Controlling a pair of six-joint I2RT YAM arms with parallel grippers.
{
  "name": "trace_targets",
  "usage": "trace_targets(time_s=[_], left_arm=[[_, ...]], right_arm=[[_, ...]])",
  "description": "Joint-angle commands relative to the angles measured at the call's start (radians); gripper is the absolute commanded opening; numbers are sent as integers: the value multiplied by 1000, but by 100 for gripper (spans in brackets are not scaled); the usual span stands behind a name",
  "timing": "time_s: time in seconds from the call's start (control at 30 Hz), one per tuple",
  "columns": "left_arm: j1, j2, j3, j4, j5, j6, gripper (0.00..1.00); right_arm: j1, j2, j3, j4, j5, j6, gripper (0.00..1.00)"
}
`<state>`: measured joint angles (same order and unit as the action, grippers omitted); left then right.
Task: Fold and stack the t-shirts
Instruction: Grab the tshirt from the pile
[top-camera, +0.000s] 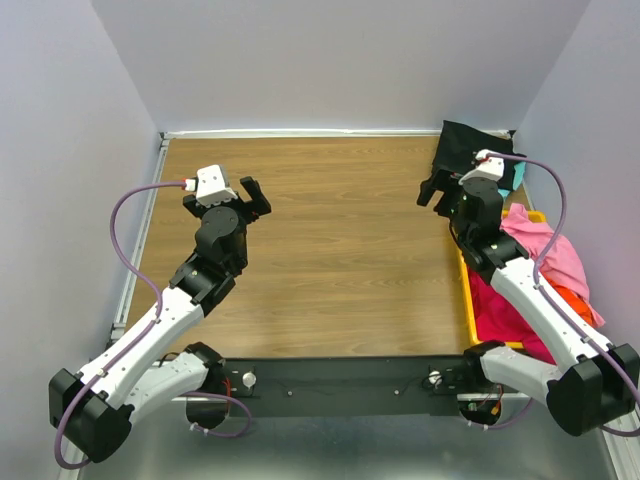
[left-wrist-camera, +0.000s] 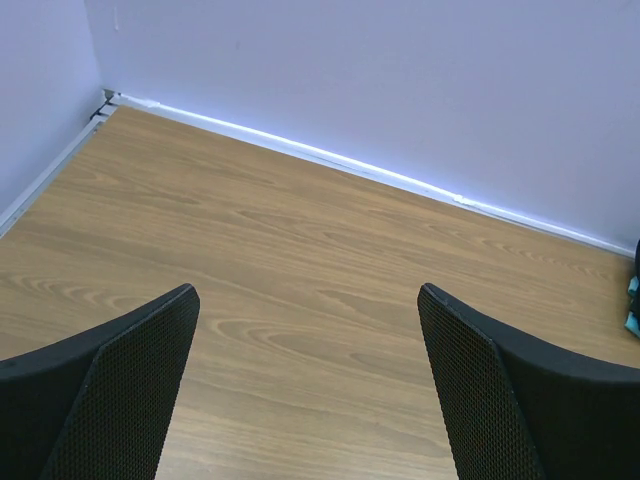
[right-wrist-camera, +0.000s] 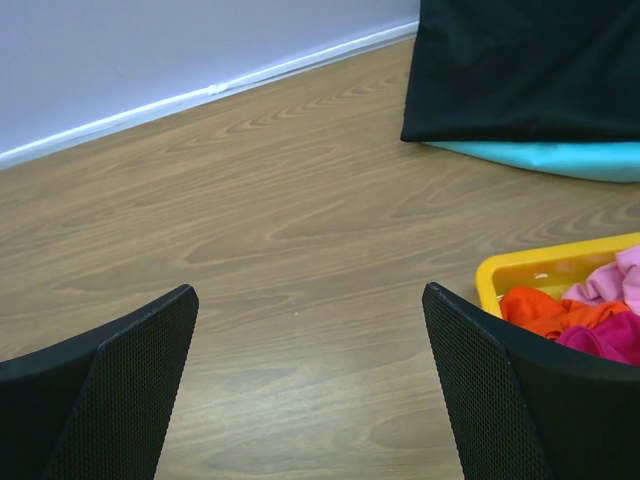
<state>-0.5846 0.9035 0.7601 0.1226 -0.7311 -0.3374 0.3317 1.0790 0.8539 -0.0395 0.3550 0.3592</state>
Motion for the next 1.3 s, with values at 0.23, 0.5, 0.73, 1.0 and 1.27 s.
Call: trace_targets(time_s=[0.23,0.5,0.73,1.0,1.27], left_arm=[[-3,6,2,-18,-74,-9,98],[-1,11,-10,22,16,12,98],[-1,-24,-27,31,59,11,98],[-1,-58,-45,46,94,8,98],[-1,-75,-58,52,88,5,98]], right_arm=[[-11,50,48,-97,209,4,100],[-262,39,40,-211,2,20,100],[-408,186,17,-214,-186,7,100],[-454,265,-3,-212,-254,7,100],[-464,372,-3,-211,-245,18,99]])
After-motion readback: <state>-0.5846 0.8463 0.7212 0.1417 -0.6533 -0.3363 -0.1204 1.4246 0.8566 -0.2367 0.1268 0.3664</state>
